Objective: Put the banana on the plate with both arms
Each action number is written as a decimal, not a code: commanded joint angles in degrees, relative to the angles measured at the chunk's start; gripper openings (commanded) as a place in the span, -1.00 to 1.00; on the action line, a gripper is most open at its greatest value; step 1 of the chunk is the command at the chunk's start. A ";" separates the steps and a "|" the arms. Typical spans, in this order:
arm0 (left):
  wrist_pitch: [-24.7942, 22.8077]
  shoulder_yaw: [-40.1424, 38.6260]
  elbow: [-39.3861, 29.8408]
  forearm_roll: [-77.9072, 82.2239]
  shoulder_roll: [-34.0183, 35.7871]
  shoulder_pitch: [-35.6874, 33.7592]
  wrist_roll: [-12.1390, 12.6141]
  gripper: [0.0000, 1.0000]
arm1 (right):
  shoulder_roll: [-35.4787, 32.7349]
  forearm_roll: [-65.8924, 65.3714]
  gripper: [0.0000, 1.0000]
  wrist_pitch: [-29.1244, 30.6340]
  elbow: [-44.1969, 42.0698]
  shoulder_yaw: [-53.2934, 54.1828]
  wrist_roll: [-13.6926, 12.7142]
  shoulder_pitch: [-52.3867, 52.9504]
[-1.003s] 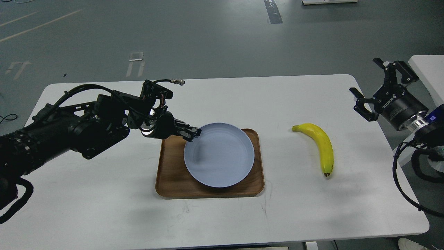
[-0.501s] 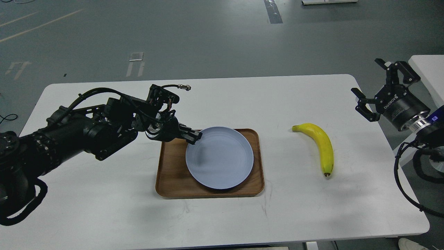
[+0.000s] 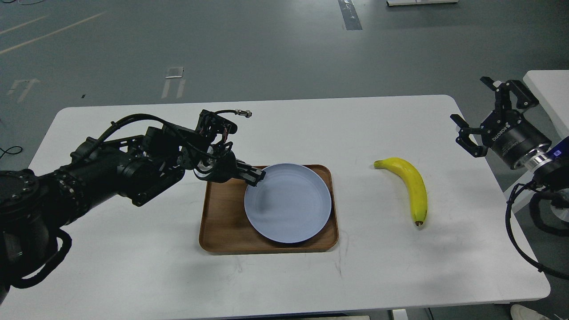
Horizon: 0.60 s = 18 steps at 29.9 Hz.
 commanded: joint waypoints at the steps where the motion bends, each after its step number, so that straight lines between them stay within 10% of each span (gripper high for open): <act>1: 0.00 -0.09 0.05 -0.34 0.02 -0.32 0.00 0.57 | 0.01 0.00 1.00 0.00 -0.02 0.00 0.00 0.01; 10: 0.09 -1.05 0.05 -13.50 2.91 -3.39 0.00 0.93 | -0.34 0.00 1.00 0.00 0.07 0.17 0.00 -0.08; 18: -0.70 -1.49 -0.56 -61.66 13.63 -2.87 0.00 0.95 | -1.13 0.00 1.00 0.00 0.16 0.26 0.00 -0.08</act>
